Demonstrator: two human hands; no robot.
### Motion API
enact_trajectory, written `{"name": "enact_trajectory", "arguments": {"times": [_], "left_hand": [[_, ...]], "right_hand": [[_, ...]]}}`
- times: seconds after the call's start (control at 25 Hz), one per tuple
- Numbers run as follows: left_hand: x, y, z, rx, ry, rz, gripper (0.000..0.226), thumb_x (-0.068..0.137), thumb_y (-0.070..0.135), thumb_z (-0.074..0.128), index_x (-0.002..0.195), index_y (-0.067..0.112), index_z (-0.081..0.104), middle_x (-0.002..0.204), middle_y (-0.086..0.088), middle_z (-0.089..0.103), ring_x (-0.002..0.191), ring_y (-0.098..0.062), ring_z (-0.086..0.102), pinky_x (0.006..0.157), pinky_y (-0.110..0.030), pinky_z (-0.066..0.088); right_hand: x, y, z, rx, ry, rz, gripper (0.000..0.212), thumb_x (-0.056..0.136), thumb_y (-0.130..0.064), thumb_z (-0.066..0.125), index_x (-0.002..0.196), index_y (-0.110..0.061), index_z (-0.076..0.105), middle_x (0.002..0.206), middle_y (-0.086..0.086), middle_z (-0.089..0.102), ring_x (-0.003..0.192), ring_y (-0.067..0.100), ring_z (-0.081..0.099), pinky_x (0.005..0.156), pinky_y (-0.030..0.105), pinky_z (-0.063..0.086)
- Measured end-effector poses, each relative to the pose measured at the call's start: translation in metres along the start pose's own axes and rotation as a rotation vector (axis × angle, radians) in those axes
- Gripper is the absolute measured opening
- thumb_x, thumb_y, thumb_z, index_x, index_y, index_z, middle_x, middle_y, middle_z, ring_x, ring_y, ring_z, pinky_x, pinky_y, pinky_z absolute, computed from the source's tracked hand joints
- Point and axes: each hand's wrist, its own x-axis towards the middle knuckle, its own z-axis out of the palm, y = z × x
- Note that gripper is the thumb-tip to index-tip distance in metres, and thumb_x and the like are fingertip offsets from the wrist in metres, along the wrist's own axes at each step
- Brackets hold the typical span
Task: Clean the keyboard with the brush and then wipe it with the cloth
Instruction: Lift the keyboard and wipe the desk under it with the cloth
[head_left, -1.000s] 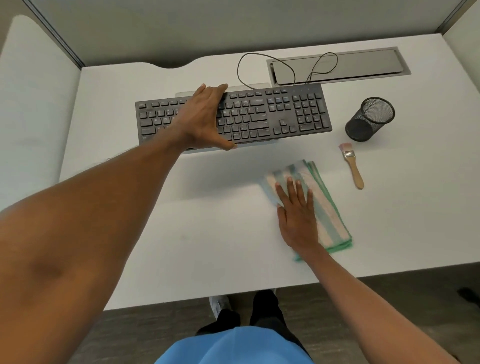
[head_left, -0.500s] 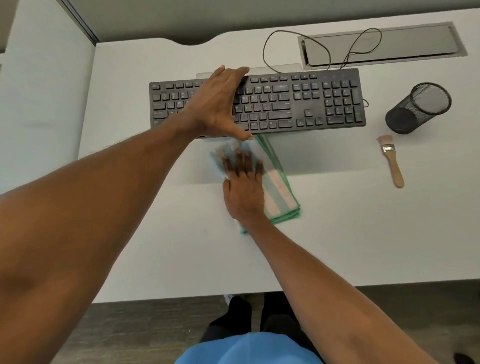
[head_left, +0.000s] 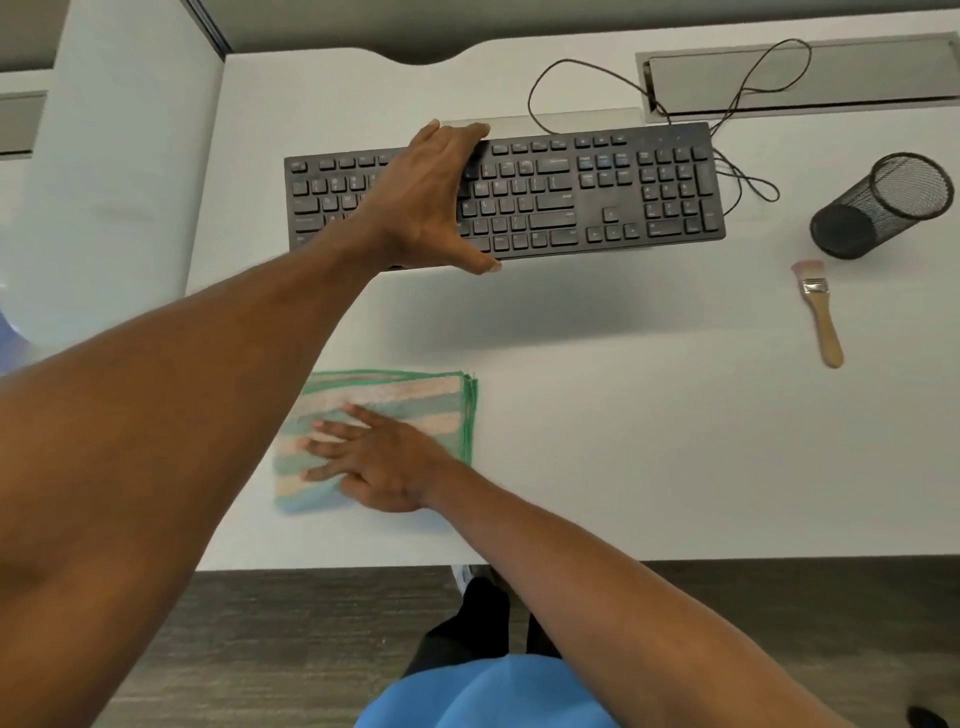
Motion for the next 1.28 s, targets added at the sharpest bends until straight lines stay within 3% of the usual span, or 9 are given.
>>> {"name": "enact_trajectory", "arguments": {"times": [0.12, 0.2, 0.28, 0.56, 0.64, 0.8, 0.92, 1.0, 1.28], "left_hand": [[-0.005, 0.001, 0.004, 0.003, 0.02, -0.008, 0.131, 0.061, 0.07, 0.092, 0.158, 0.006, 0.032, 0.148, -0.016, 0.051, 0.14, -0.038, 0.042, 0.125, -0.046, 0.024], [-0.005, 0.005, 0.008, 0.007, 0.029, -0.006, 0.133, 0.058, 0.076, 0.085, 0.157, 0.006, 0.033, 0.145, -0.016, 0.054, 0.135, -0.037, 0.045, 0.124, -0.046, 0.025], [-0.003, 0.01, 0.012, 0.008, 0.028, -0.02, 0.133, 0.055, 0.079, 0.081, 0.156, 0.006, 0.034, 0.142, -0.016, 0.054, 0.131, -0.037, 0.046, 0.115, -0.048, 0.035], [-0.012, 0.029, 0.021, -0.047, 0.043, -0.041, 0.134, 0.055, 0.078, 0.082, 0.158, 0.007, 0.033, 0.141, -0.014, 0.055, 0.128, -0.032, 0.047, 0.109, -0.043, 0.038], [-0.016, 0.031, 0.022, -0.049, 0.044, -0.045, 0.134, 0.056, 0.076, 0.084, 0.159, 0.007, 0.032, 0.141, -0.013, 0.054, 0.128, -0.031, 0.046, 0.108, -0.043, 0.039], [-0.02, 0.034, 0.023, -0.026, 0.037, -0.036, 0.131, 0.061, 0.067, 0.093, 0.16, 0.008, 0.031, 0.146, -0.014, 0.052, 0.135, -0.034, 0.044, 0.112, -0.046, 0.038], [-0.02, 0.036, 0.022, -0.017, 0.033, -0.013, 0.132, 0.061, 0.07, 0.091, 0.159, 0.007, 0.031, 0.144, -0.015, 0.053, 0.131, -0.033, 0.045, 0.109, -0.046, 0.04], [-0.018, 0.038, 0.023, -0.024, 0.032, -0.003, 0.133, 0.058, 0.076, 0.086, 0.159, 0.008, 0.031, 0.142, -0.014, 0.053, 0.128, -0.031, 0.046, 0.106, -0.045, 0.041], [-0.018, 0.05, 0.023, -0.044, 0.031, 0.034, 0.135, 0.056, 0.08, 0.081, 0.158, 0.007, 0.033, 0.142, -0.014, 0.054, 0.128, -0.031, 0.046, 0.109, -0.043, 0.039]], "right_hand": [[-0.045, -0.002, 0.003, -0.098, -0.027, -0.036, 0.049, 0.102, -0.033, 0.036, 0.151, -0.038, 0.041, 0.165, -0.007, 0.025, 0.155, 0.015, 0.009, 0.126, 0.045, -0.001], [-0.078, 0.003, 0.003, -0.164, -0.008, 0.059, 0.055, 0.102, -0.034, 0.034, 0.157, -0.037, 0.028, 0.168, -0.005, 0.015, 0.156, 0.017, 0.002, 0.126, 0.047, -0.002], [-0.109, 0.01, 0.001, -0.19, 0.022, 0.189, 0.061, 0.101, -0.035, 0.033, 0.16, -0.035, 0.018, 0.169, -0.004, 0.007, 0.156, 0.02, -0.003, 0.125, 0.05, 0.0], [-0.215, 0.059, -0.016, -0.233, 0.166, 0.794, 0.075, 0.096, -0.033, 0.042, 0.161, -0.036, 0.004, 0.169, -0.004, -0.001, 0.156, 0.021, -0.006, 0.123, 0.057, 0.008], [-0.257, 0.069, -0.015, -0.238, 0.211, 0.998, 0.072, 0.097, -0.032, 0.036, 0.161, -0.035, 0.002, 0.169, -0.003, -0.001, 0.156, 0.022, -0.005, 0.123, 0.058, 0.008], [-0.321, 0.051, -0.001, -0.162, 0.345, 1.375, 0.066, 0.099, -0.032, 0.024, 0.161, -0.03, 0.002, 0.169, 0.0, -0.003, 0.156, 0.024, -0.005, 0.122, 0.062, 0.006], [-0.31, 0.022, 0.017, -0.106, 0.379, 1.551, 0.068, 0.099, -0.031, 0.024, 0.162, -0.026, -0.001, 0.169, 0.006, -0.004, 0.156, 0.028, -0.006, 0.12, 0.064, 0.007], [-0.282, 0.001, 0.022, -0.073, 0.391, 1.575, 0.07, 0.098, -0.032, 0.024, 0.161, -0.023, -0.003, 0.169, 0.009, -0.007, 0.155, 0.031, -0.006, 0.12, 0.065, 0.007], [-0.153, -0.069, 0.029, -0.01, 0.31, 1.303, 0.077, 0.101, -0.042, 0.034, 0.161, -0.016, -0.007, 0.166, 0.018, -0.016, 0.153, 0.04, -0.014, 0.119, 0.066, 0.005]]}}
